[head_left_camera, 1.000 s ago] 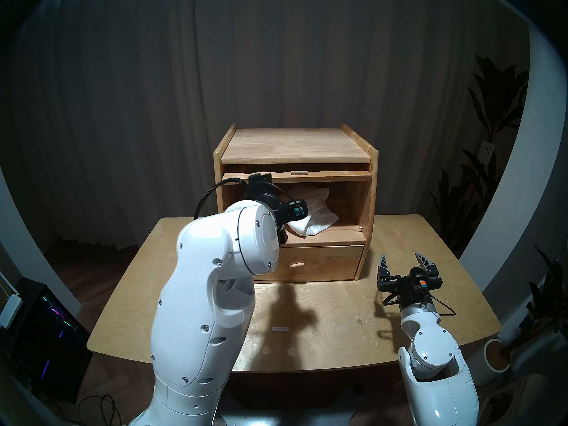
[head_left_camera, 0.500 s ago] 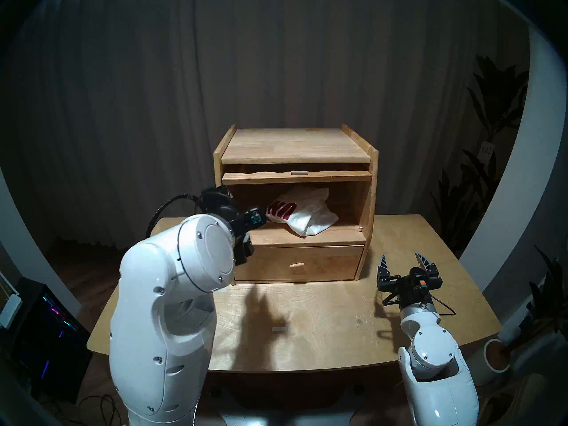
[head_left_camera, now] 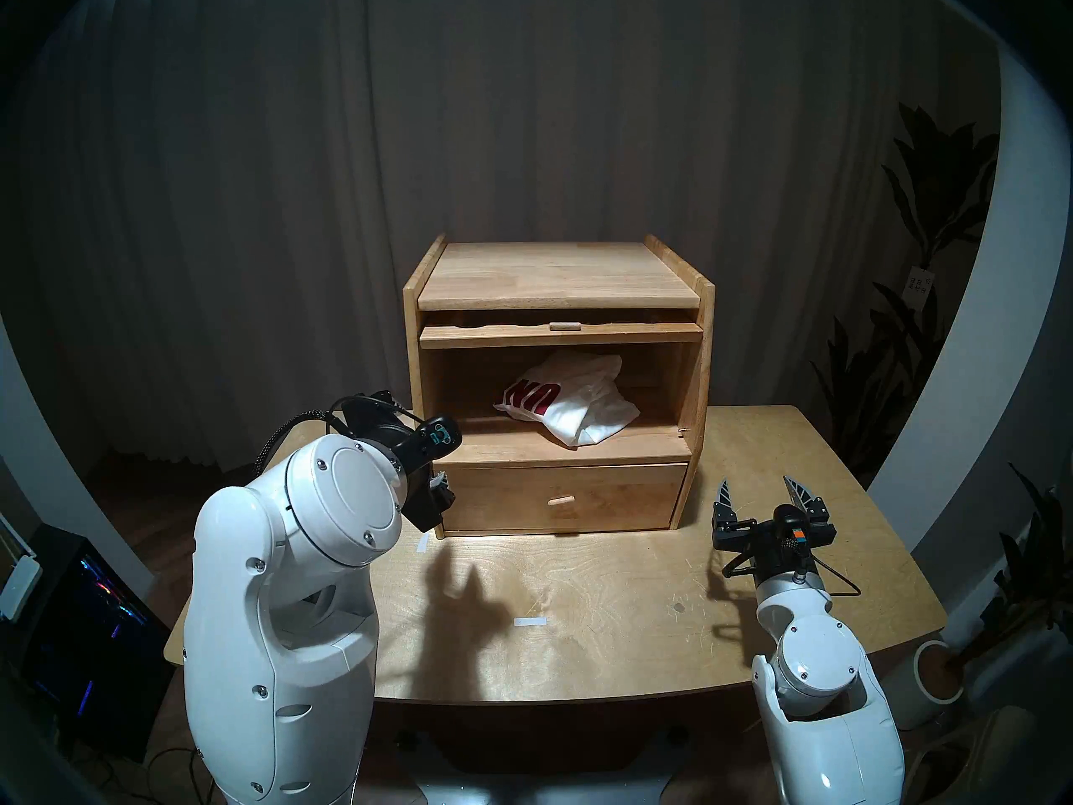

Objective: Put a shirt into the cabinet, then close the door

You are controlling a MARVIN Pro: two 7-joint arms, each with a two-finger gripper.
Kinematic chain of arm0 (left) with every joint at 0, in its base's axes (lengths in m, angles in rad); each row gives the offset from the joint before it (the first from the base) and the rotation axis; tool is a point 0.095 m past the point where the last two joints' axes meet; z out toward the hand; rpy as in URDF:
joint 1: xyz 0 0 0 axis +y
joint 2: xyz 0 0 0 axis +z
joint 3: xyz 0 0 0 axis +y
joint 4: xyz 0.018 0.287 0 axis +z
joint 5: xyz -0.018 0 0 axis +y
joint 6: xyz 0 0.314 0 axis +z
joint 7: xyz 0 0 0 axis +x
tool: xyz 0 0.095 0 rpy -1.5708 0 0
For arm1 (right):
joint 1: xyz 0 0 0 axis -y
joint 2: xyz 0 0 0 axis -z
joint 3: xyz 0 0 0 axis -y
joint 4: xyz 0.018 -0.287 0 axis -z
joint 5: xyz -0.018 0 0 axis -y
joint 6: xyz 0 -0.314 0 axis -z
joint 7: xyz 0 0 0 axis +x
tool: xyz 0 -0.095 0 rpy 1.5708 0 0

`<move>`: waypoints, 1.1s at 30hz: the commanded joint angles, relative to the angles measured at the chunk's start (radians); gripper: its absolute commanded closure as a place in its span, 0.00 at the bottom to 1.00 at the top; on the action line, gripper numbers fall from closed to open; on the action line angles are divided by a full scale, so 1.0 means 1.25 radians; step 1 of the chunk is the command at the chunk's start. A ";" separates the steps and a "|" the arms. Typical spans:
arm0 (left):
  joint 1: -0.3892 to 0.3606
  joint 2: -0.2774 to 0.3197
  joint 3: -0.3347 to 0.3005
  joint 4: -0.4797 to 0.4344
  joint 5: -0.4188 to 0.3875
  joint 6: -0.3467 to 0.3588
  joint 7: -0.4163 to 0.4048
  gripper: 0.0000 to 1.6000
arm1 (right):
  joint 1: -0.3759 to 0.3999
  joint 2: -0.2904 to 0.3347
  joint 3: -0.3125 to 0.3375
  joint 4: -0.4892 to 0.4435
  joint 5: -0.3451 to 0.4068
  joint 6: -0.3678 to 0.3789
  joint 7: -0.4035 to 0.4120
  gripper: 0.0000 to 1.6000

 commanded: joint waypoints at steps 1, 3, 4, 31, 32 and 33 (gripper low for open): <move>-0.026 -0.011 0.027 -0.016 -0.056 0.016 -0.058 0.00 | 0.004 0.001 -0.001 -0.012 -0.001 -0.004 0.000 0.00; -0.028 -0.010 0.041 -0.016 -0.074 0.023 -0.053 0.00 | 0.004 0.001 -0.001 -0.011 -0.001 -0.004 0.000 0.00; -0.029 -0.010 0.049 -0.016 -0.087 0.027 -0.049 0.00 | 0.004 0.001 -0.001 -0.010 -0.001 -0.004 0.000 0.00; -0.130 -0.003 0.232 -0.016 -0.295 0.127 0.070 0.00 | 0.008 0.001 -0.001 -0.006 -0.001 -0.006 -0.001 0.00; -0.120 0.000 0.229 -0.016 -0.301 0.142 0.069 0.00 | 0.009 0.001 -0.001 -0.005 -0.001 -0.005 -0.001 0.00; -0.116 0.002 0.227 -0.016 -0.305 0.152 0.072 0.00 | 0.009 0.001 -0.001 -0.005 -0.001 -0.005 -0.001 0.00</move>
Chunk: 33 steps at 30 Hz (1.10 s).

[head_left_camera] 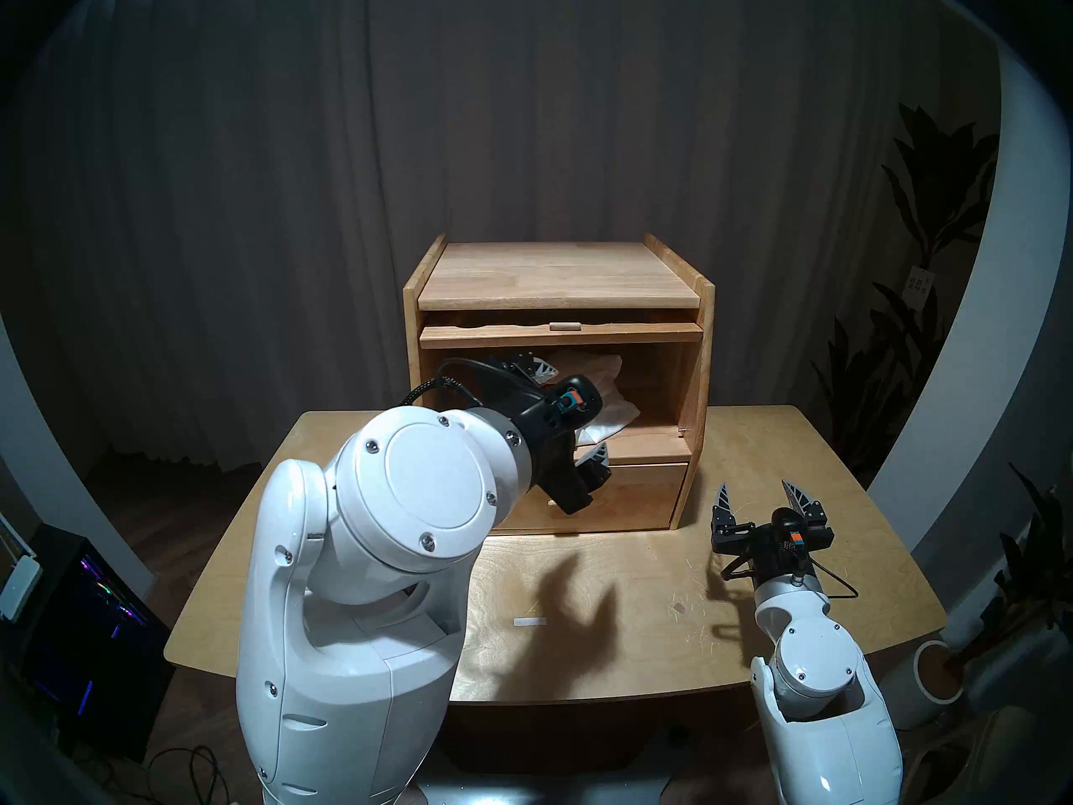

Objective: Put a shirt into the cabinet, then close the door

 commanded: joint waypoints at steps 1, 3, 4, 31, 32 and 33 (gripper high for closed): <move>-0.011 0.001 -0.001 -0.013 -0.030 0.061 -0.026 0.00 | 0.006 0.001 -0.001 -0.017 -0.001 -0.005 0.000 0.00; -0.009 -0.001 -0.006 -0.013 -0.037 0.083 -0.009 0.00 | 0.006 0.001 -0.001 -0.017 -0.001 -0.005 0.000 0.00; -0.009 0.000 -0.007 -0.013 -0.045 0.101 0.005 0.00 | 0.006 0.001 -0.001 -0.017 -0.001 -0.005 0.000 0.00; -0.023 0.002 0.016 -0.013 -0.262 0.167 0.151 1.00 | 0.007 0.002 -0.001 -0.019 -0.001 -0.006 -0.001 0.00; -0.023 0.002 0.015 -0.013 -0.272 0.167 0.154 1.00 | 0.007 0.002 -0.001 -0.020 -0.001 -0.007 -0.001 0.00; -0.024 0.001 0.014 -0.013 -0.281 0.167 0.157 1.00 | 0.007 0.002 -0.001 -0.021 -0.001 -0.007 -0.001 0.00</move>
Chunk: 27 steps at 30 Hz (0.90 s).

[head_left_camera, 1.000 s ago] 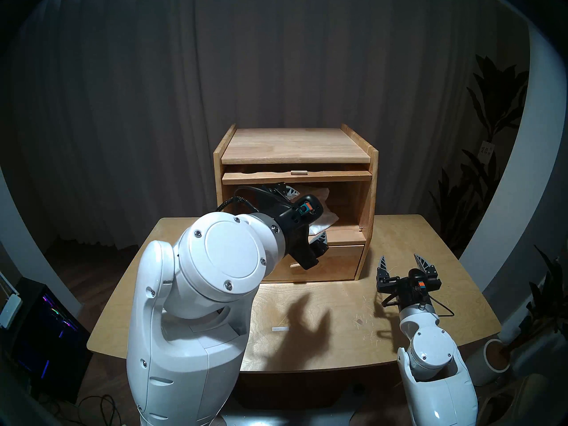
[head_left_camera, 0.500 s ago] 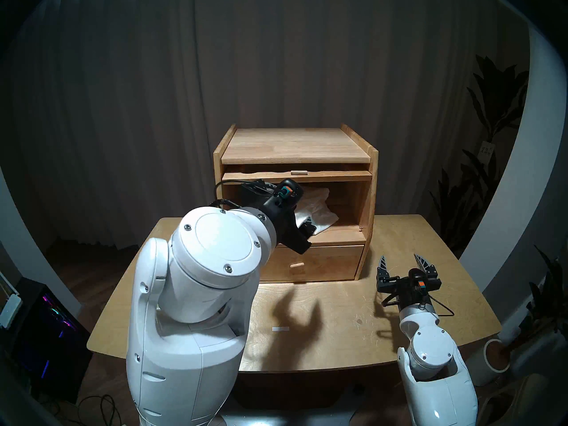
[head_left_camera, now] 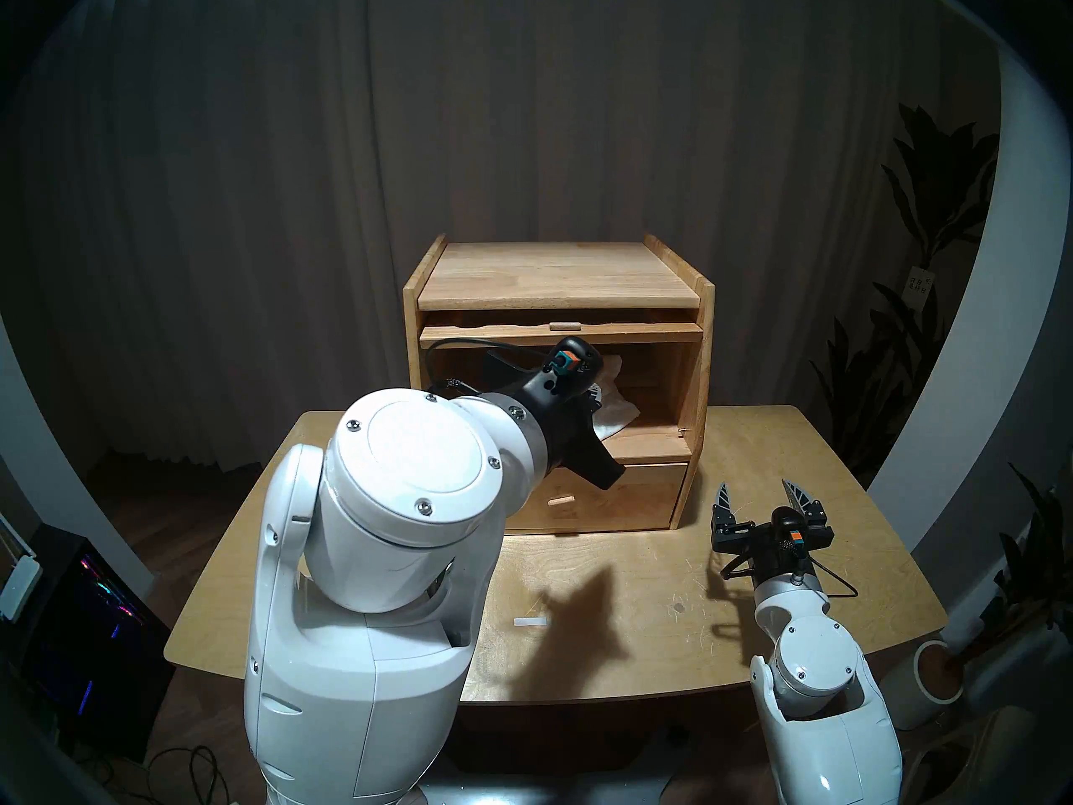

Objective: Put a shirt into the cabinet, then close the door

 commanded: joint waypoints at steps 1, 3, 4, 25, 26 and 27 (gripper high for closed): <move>-0.009 0.000 -0.005 -0.012 -0.058 -0.002 -0.021 1.00 | 0.004 0.002 -0.001 -0.023 -0.001 -0.007 0.000 0.00; -0.011 -0.003 -0.008 -0.012 -0.067 -0.002 -0.008 1.00 | 0.003 0.002 -0.001 -0.026 -0.002 -0.008 0.000 0.00; -0.011 -0.004 -0.012 -0.012 -0.071 -0.002 0.001 1.00 | 0.003 0.002 -0.001 -0.028 -0.002 -0.008 0.000 0.00; -0.030 0.008 0.045 0.069 -0.138 -0.002 0.095 1.00 | -0.002 0.002 -0.001 -0.037 -0.002 -0.007 0.000 0.00; -0.035 0.006 0.049 0.077 -0.140 -0.002 0.098 1.00 | -0.002 0.002 -0.001 -0.037 -0.002 -0.007 0.000 0.00; -0.043 0.003 0.054 0.091 -0.142 -0.002 0.106 1.00 | -0.002 0.002 -0.001 -0.037 -0.002 -0.007 0.000 0.00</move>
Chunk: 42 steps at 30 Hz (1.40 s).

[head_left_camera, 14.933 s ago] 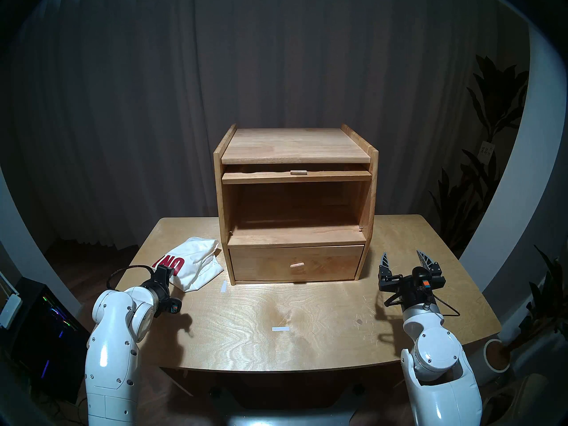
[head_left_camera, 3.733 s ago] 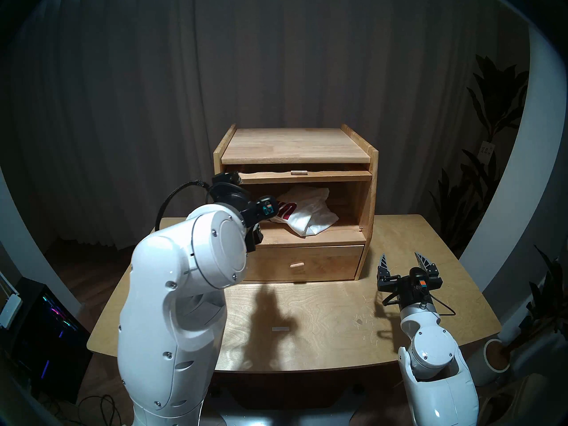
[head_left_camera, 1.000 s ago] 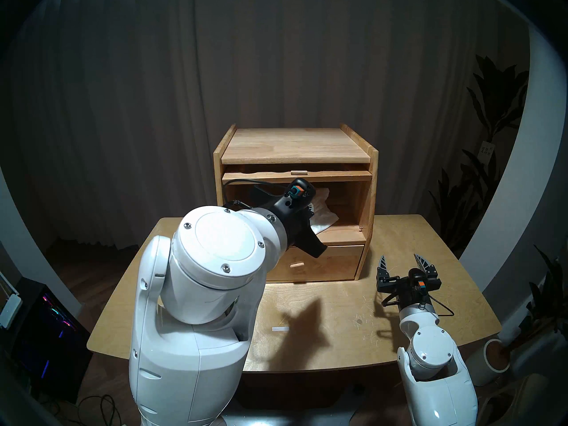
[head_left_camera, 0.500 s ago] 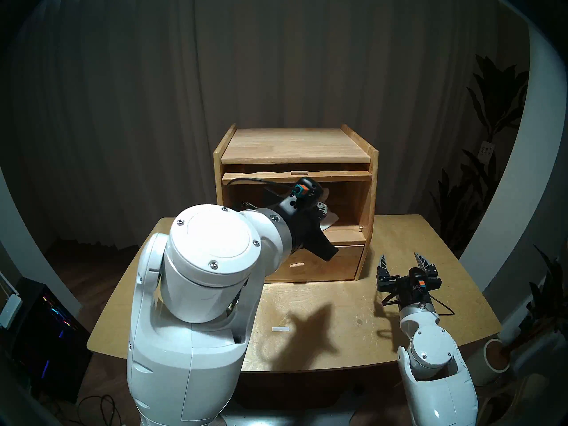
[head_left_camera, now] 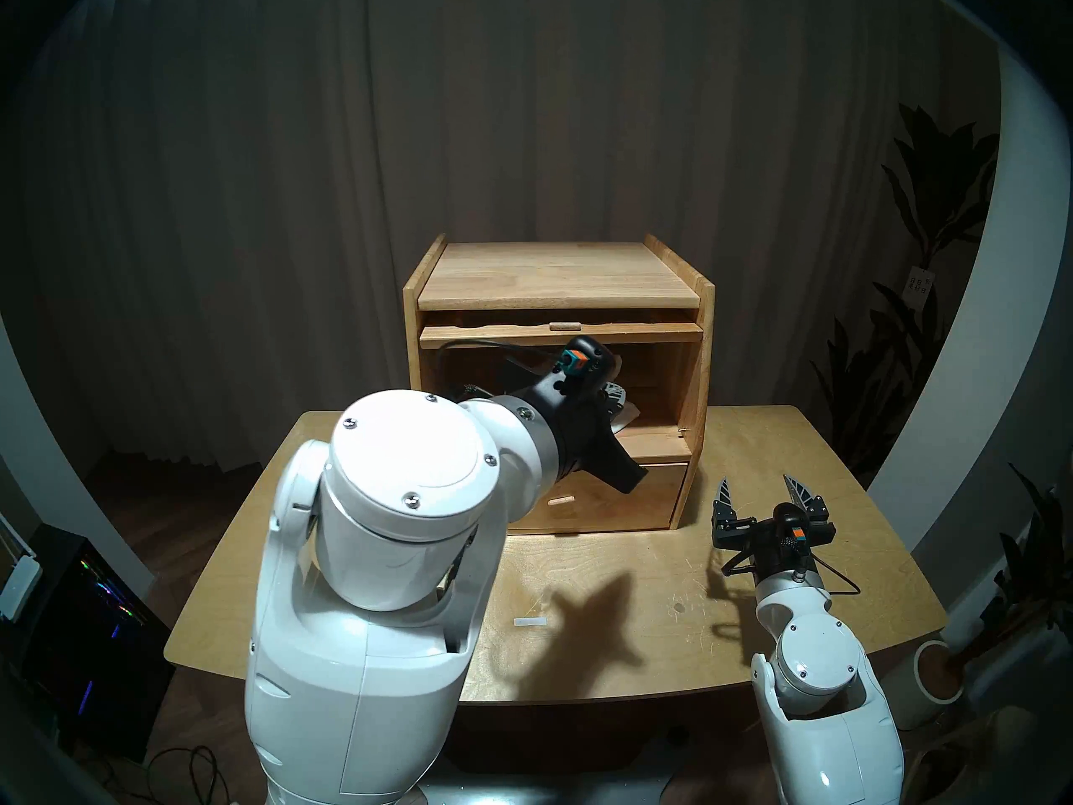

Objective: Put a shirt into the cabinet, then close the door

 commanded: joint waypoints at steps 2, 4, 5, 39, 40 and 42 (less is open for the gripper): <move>-0.055 -0.014 0.037 0.072 -0.013 -0.002 0.046 1.00 | 0.000 0.002 -0.001 -0.022 -0.002 -0.006 0.001 0.00; -0.073 -0.026 0.037 0.101 -0.015 -0.002 0.061 1.00 | 0.000 0.002 -0.001 -0.022 -0.002 -0.006 0.001 0.00; -0.085 -0.035 0.036 0.116 -0.015 -0.002 0.069 1.00 | 0.000 0.002 -0.001 -0.022 -0.002 -0.006 0.001 0.00; 0.005 -0.007 -0.015 0.159 -0.073 -0.002 0.262 1.00 | -0.007 0.003 -0.001 -0.028 -0.001 -0.005 0.000 0.00; 0.014 0.000 -0.007 0.141 -0.077 -0.002 0.262 1.00 | -0.007 0.003 -0.001 -0.028 -0.001 -0.005 0.000 0.00; 0.027 0.012 0.003 0.120 -0.088 -0.002 0.261 1.00 | -0.008 0.003 -0.001 -0.029 -0.001 -0.005 0.000 0.00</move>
